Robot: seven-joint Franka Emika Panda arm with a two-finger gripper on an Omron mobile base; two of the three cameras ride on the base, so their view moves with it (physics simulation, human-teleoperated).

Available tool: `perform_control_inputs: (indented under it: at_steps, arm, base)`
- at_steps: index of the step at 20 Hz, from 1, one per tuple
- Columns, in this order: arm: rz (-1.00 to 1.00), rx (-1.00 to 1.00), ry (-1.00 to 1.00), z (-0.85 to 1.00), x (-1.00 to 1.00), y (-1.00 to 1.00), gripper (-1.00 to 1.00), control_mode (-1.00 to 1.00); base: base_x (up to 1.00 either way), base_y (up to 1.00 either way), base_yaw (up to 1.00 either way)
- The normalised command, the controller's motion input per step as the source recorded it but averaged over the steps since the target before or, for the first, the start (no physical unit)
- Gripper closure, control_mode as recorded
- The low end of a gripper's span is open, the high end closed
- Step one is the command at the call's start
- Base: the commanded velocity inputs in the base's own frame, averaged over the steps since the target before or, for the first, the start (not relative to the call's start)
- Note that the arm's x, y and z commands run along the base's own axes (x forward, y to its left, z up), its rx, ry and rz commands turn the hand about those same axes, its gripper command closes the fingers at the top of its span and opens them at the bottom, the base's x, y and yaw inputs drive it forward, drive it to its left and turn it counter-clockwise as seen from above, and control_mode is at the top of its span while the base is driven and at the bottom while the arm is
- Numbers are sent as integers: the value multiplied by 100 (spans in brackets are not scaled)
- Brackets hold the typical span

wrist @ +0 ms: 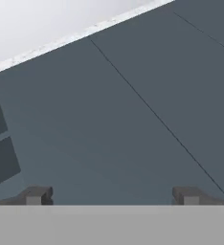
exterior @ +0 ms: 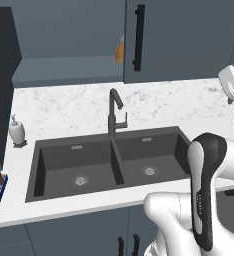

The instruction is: Pick the cereal and place it on the digital scale for weighing, and close the cabinet.

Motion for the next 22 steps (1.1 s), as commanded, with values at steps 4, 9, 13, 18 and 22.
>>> perform_control_inputs:
  at_steps: [4, 9, 13, 18, 22]
  arm:
    - [-1, 3, -5, 0, -100, 34, -100, -100]
    - [0, 0, 0, -10, -100, 60, -100, -100]
    - [-2, -3, 0, -26, -100, 100, -100, -100]
    - [-15, -1, -11, -56, -98, 100, -100, -100]
    - [-23, 1, -30, -42, -55, 100, -100, -100]
  base:
    - [0, 0, 0]
    - [0, 0, 0]
    - [0, 0, 0]
    - [0, 0, 0]
    - [0, 0, 0]
